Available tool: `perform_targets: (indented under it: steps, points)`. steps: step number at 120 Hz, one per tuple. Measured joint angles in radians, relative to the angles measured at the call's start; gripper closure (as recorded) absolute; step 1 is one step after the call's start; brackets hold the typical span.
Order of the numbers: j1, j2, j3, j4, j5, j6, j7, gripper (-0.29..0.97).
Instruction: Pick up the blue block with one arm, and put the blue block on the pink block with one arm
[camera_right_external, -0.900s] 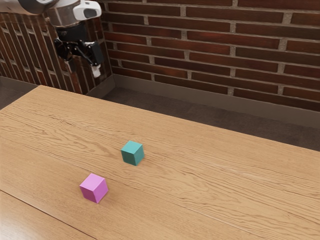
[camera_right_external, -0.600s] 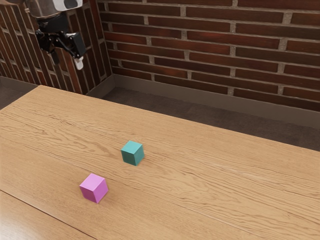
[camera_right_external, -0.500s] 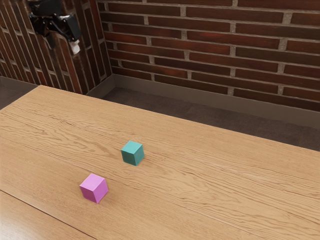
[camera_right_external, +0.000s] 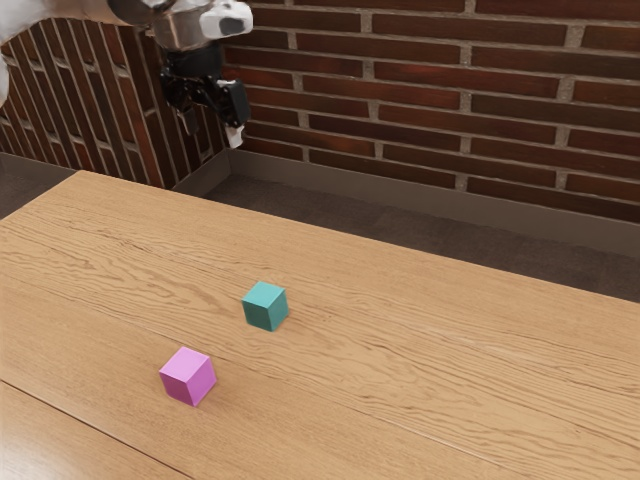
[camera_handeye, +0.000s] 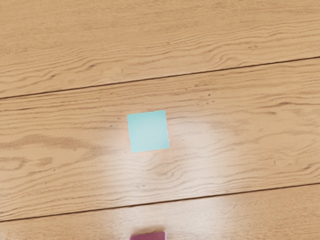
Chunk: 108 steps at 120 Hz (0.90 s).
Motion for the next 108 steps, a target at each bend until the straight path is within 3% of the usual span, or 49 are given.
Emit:
perform_targets:
  steps: [35, 56, 83, 108]
  points:
    - [0.039, 0.329, 0.054, -0.008, -0.047, 0.226, 0.016, 0.0]
    - [0.094, 0.545, 0.056, 0.167, -0.097, 0.272, 0.025, 0.0]
    - [0.164, 0.639, 0.029, 0.171, -0.173, 0.307, 0.064, 0.0]
    - [0.178, 0.749, -0.012, 0.314, -0.192, 0.332, 0.1, 0.0]
